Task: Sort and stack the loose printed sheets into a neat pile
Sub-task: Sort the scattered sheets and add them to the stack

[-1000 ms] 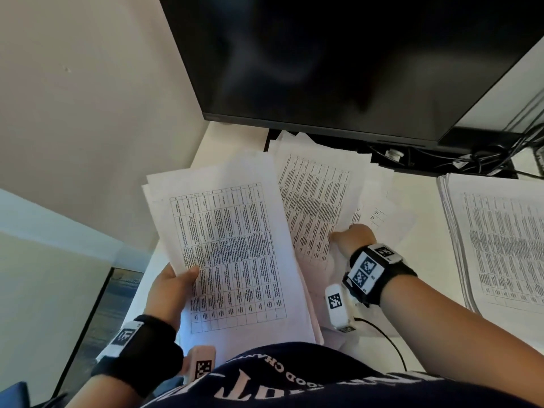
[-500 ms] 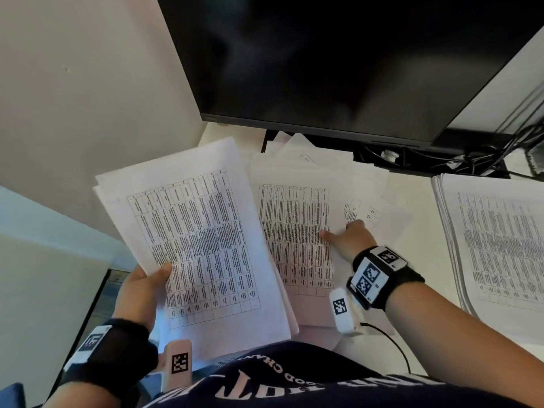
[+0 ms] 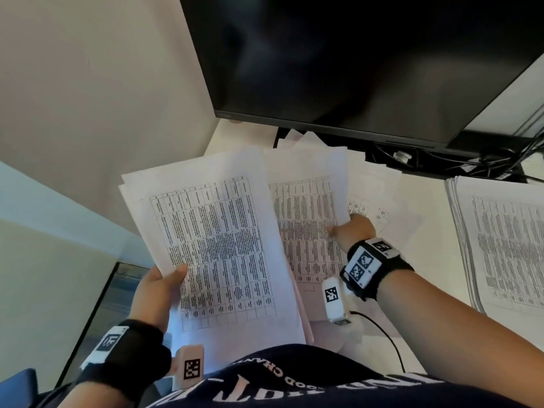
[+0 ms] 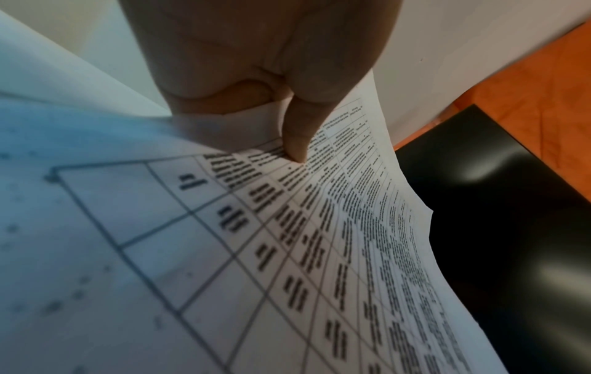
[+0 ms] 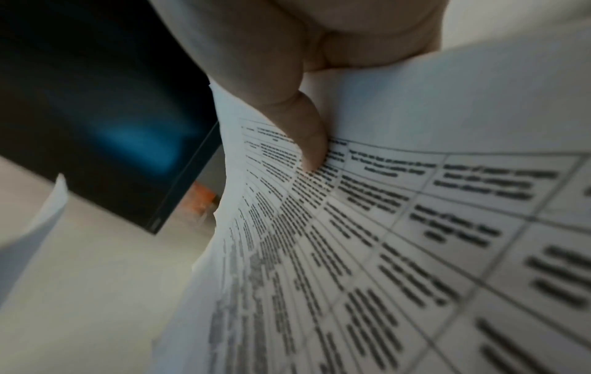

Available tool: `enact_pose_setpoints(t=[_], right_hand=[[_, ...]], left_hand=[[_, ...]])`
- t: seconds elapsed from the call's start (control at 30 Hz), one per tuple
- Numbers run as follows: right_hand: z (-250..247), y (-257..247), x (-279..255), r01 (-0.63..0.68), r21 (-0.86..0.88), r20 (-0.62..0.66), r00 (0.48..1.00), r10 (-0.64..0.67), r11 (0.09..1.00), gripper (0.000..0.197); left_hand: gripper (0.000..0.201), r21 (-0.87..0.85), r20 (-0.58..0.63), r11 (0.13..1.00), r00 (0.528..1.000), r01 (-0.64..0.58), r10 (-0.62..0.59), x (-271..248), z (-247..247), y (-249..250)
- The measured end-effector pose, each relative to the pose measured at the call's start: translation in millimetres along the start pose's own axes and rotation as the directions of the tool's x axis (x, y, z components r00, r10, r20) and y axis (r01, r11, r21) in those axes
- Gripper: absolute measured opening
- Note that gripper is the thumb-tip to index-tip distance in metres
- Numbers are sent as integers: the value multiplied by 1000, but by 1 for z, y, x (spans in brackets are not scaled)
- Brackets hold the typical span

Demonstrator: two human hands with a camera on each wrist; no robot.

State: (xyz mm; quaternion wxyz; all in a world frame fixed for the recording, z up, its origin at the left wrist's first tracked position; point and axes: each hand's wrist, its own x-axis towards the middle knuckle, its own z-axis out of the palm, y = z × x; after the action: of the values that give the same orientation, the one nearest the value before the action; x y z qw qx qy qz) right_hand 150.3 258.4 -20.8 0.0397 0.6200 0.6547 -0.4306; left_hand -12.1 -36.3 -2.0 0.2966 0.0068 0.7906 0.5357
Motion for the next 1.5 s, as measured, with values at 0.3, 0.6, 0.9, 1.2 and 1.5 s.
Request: enact_pose_setpoints(t=[0.3, 0.6, 0.9, 1.2, 1.5], right_hand=[[-26, 25, -45, 223, 332, 113, 955, -273, 917, 38], [-17, 9, -70, 229, 453, 148, 934, -326, 861, 11], [-28, 27, -24, 97, 296, -153, 987, -54, 950, 32], [-37, 26, 14, -81, -103, 8, 997, 83, 991, 47], [-46, 43, 3, 163, 575, -85, 987, -139, 802, 20]], left_hand=[[34, -83, 69, 992, 993, -91, 97, 15, 28, 33], [66, -212, 154, 976, 985, -39, 73, 20, 75, 44], [15, 6, 277, 998, 959, -65, 61, 19, 59, 24], [17, -50, 399, 998, 917, 39, -16, 15, 53, 23], [15, 6, 232, 1000, 972, -28, 26, 29, 66, 42]])
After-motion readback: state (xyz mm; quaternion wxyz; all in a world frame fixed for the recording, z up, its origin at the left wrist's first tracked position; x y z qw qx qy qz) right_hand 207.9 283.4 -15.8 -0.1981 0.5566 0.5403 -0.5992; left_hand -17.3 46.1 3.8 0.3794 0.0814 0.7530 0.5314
